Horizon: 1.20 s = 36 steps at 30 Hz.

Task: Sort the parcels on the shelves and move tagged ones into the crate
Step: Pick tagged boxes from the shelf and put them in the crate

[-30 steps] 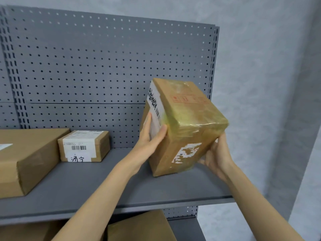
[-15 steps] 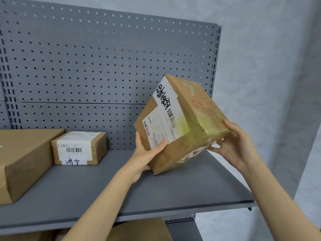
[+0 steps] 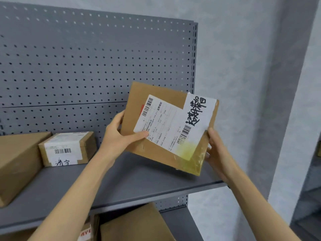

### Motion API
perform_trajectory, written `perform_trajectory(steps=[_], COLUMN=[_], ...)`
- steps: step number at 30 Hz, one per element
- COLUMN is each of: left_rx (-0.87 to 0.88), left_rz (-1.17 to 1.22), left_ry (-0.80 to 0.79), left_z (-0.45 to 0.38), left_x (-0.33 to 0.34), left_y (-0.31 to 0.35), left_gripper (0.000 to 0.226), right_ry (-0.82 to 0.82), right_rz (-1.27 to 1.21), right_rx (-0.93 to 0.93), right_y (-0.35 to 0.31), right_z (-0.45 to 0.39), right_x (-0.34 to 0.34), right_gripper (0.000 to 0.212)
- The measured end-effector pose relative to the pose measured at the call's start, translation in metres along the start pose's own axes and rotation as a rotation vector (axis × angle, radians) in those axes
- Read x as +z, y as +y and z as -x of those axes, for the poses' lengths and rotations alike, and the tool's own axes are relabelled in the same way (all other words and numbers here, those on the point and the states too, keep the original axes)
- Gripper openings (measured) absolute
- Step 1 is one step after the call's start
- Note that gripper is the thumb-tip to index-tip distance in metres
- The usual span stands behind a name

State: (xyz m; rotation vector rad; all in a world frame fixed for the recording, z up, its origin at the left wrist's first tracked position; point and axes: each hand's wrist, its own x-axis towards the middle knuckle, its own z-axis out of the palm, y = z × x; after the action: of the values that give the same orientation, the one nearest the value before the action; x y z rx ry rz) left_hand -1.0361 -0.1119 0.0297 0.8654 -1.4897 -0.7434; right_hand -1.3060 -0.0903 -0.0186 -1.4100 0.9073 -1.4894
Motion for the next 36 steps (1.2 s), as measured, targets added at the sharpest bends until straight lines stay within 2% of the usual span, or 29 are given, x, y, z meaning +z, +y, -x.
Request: perform_trajectory(steps=[2,4,10,14,17,20,22,28,31,36], left_rx=[0.023,0.036,0.097,0.15,0.201,0.27,0.265,0.272,0.29,0.272], left_rz=[-0.005,-0.006,0.013,0.175,0.307,0.394,0.475,0.613,0.649,0.798], left_ry=[-0.02,-0.037,-0.157,-0.375,-0.582,-0.755,-0.809,-0.903,-1.027,-1.323], left_z=[0.009,0.017,0.028,0.034,0.049,0.083,0.116,0.258,0.339,0.477], left_x=[0.003,0.009,0.055,0.103,0.142,0.175,0.193,0.225,0.225,0.192], left_y=[0.006,0.013,0.04,0.069,0.091,0.107,0.114,0.147,0.179,0.251], left_gripper=[0.084,0.083,0.081,0.074,0.062,0.057,0.058,0.051,0.051,0.052], right_ry=[-0.032,-0.004,0.216,0.536,0.805,1.066,1.196,1.604,1.811,2.111], right_rz=[0.023,0.013,0.041,0.225,0.433,0.585,0.628,0.662,0.658,0.633], right_rx=[-0.012,-0.017,-0.089,-0.173,-0.257,-0.308,-0.258,-0.138,-0.108,-0.115], right_y=[0.001,-0.001,-0.024,-0.059,-0.094,-0.119,-0.125,-0.13,-0.138,-0.158], right_z=[0.012,0.027,0.095,0.16,0.224,0.296,0.346,0.498,0.573,0.692], right_x=[0.0,-0.001,-0.017,-0.036,-0.039,-0.021,-0.005,0.071,0.126,0.237], right_gripper=[0.093,0.092,0.083,0.102,0.12,0.124,0.122,0.08,0.077,0.082])
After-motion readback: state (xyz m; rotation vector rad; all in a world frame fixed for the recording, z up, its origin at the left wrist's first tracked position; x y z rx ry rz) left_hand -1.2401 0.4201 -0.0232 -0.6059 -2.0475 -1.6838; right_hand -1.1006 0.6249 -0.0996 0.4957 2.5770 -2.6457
